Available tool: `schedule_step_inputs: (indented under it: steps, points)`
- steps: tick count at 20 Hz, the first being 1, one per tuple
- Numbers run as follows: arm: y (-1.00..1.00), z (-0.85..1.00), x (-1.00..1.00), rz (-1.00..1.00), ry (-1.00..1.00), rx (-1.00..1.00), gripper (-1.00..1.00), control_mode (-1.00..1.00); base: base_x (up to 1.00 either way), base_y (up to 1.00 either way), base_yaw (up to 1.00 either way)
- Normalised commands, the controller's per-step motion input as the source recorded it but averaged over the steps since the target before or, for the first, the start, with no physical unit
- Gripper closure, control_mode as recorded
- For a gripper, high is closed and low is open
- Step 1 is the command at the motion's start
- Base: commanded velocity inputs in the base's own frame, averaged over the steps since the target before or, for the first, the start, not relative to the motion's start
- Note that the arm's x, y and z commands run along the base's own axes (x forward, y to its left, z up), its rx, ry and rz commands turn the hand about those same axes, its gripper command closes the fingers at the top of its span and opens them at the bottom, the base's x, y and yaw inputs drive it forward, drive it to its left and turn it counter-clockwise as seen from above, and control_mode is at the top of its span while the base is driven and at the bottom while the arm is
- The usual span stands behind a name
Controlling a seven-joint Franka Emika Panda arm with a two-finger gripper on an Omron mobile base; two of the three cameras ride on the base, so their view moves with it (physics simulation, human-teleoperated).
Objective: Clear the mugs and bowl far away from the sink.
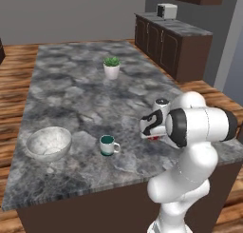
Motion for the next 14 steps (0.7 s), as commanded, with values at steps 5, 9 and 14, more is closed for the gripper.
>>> schedule_step_inputs:
  steps: [5,9,14]
  points:
    - [-0.01,0.48,-0.03,-0.04,0.0,0.06,-1.0,-1.0,0.0,0.0,0.0]
    - [0.0,0.95,-0.31,0.01,-0.05,0.06,-1.0,-1.0,0.0,0.0,0.0]
    - [0.0,1.0,-0.6,0.05,-0.13,0.0,-1.0,-1.0,0.0,0.0,0.0]
